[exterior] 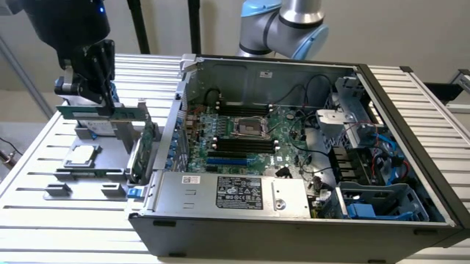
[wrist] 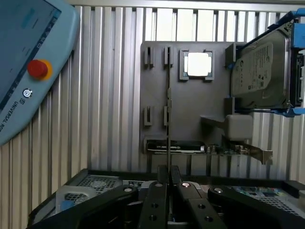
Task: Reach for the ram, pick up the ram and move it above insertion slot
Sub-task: 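Pick up the ram and move it above insertion slot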
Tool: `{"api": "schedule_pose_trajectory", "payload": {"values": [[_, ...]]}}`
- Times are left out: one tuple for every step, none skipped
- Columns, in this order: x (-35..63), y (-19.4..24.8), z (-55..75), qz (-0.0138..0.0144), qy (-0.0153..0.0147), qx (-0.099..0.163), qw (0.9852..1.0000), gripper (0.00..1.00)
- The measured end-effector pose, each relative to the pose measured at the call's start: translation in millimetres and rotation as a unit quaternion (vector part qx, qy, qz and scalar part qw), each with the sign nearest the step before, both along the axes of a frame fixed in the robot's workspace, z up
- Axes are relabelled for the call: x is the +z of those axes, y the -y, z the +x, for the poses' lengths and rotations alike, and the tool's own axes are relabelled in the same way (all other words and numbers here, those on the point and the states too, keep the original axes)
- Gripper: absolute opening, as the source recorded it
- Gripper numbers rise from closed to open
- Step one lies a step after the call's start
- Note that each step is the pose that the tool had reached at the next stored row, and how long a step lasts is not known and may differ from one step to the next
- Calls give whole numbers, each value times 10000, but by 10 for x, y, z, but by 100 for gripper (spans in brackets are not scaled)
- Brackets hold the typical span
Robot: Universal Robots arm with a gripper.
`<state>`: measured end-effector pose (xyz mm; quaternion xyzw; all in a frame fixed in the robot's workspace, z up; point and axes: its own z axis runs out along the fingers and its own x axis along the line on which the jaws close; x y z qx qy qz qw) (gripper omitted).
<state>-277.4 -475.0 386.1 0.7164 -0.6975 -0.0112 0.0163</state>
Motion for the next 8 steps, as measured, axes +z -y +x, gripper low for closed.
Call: {"api": "schedule_pose_trajectory", "payload": {"values": [[7,-9,29,0,0,0,10000,13],[14,-18,59,0,0,0,10000,13],[20,-26,88,1,0,0,10000,13],[26,-35,120,0,0,0,10000,13],[32,-43,152,0,0,0,10000,13],[36,-50,184,0,0,0,10000,13],[39,-57,221,0,0,0,10000,13],[40,-62,256,1,0,0,10000,13]]}}
